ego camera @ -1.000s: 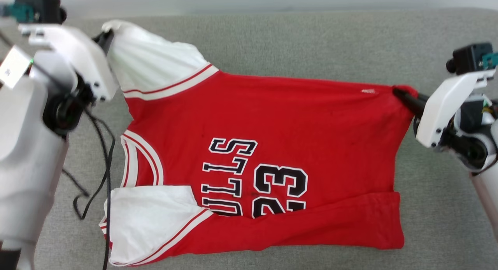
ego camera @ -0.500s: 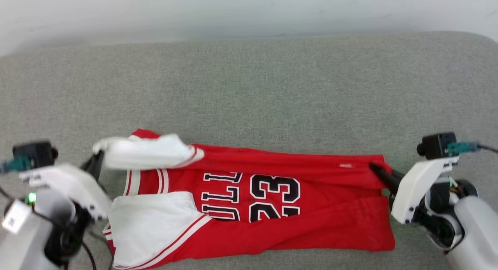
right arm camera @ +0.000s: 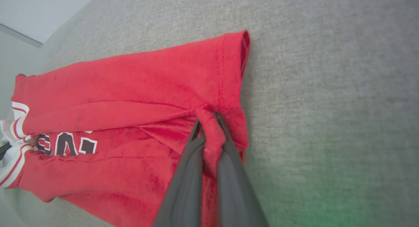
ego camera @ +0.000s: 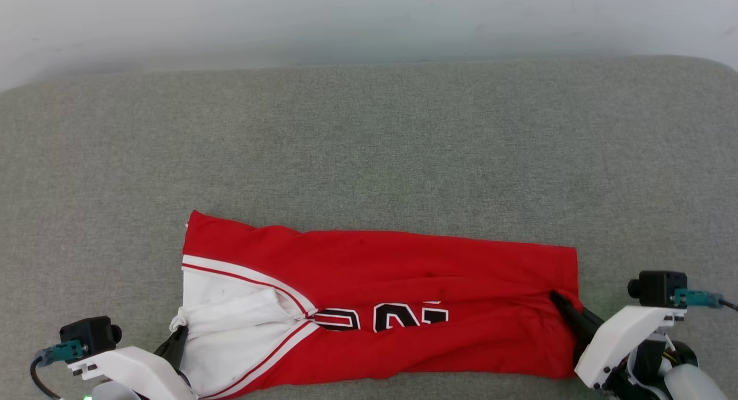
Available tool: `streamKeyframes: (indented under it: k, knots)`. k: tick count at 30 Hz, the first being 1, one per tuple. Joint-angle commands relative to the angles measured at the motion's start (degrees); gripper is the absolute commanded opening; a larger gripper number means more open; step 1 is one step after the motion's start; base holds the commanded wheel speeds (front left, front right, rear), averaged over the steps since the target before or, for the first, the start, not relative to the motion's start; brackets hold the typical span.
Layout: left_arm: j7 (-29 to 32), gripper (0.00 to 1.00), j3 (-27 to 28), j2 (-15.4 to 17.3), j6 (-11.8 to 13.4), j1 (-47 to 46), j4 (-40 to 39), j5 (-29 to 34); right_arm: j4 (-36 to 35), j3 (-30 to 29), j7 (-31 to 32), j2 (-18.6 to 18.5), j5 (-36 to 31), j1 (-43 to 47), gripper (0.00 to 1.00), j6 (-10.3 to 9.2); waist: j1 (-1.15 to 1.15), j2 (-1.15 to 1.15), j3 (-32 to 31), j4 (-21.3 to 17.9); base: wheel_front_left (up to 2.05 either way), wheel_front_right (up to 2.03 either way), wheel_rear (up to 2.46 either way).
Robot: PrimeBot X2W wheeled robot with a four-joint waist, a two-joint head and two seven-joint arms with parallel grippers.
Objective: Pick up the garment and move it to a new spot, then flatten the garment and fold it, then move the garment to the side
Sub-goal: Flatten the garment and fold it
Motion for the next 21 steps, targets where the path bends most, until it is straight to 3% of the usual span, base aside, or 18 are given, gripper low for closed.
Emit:
streamKeyframes:
  k: [1,13,14,15,16,17,21]
  knots:
    - [-0.5,0.0,0.1,-0.3,-0.1,1.0,0.9,-0.5,0.4,-0.7,-0.6,0.6,0.0,2.3,0.0,-0.09,0.0,0.0,0.1,0.0,0.0,0.0,0.0]
    - [-1.0,0.0,0.1,-2.1,-1.9,2.4,5.8,-2.4,1.0,-3.4,-1.6,4.5,-1.7,7.4,0.0,-0.12,0.0,0.0,-0.1,-0.4,0.0,0.0,0.0]
    - [-1.1,0.0,-0.3,-2.5,-2.2,2.1,5.9,-2.4,0.7,-3.4,-2.0,4.7,-2.0,7.1,0.33,-0.11,0.0,0.0,0.0,-0.5,0.0,0.0,0.0]
    - [-1.6,0.25,-0.4,-3.0,-2.4,1.6,6.0,-2.3,0.2,-3.4,-2.5,4.8,-2.2,6.8,0.78,-0.11,0.0,0.0,0.0,-0.5,0.0,0.0,0.0]
    - [-2.0,0.75,-0.5,-3.4,-2.6,1.3,6.0,-2.2,-0.6,-3.6,-2.9,4.7,-2.6,6.4,1.0,-0.11,0.0,0.0,0.0,-0.4,0.0,0.0,0.0]
    - [-2.8,1.0,-0.4,-3.8,-2.8,0.8,5.8,-2.0,-1.3,-3.8,-3.4,4.4,-3.0,6.1,1.0,-0.11,0.0,0.0,0.0,-0.4,0.0,0.0,0.0]
    - [-6.7,1.0,0.6,-3.8,-3.2,-1.6,4.3,-0.3,-5.6,-5.3,-4.2,2.3,-4.4,5.4,1.0,-0.1,0.0,0.0,-0.3,0.3,0.0,0.0,0.0]
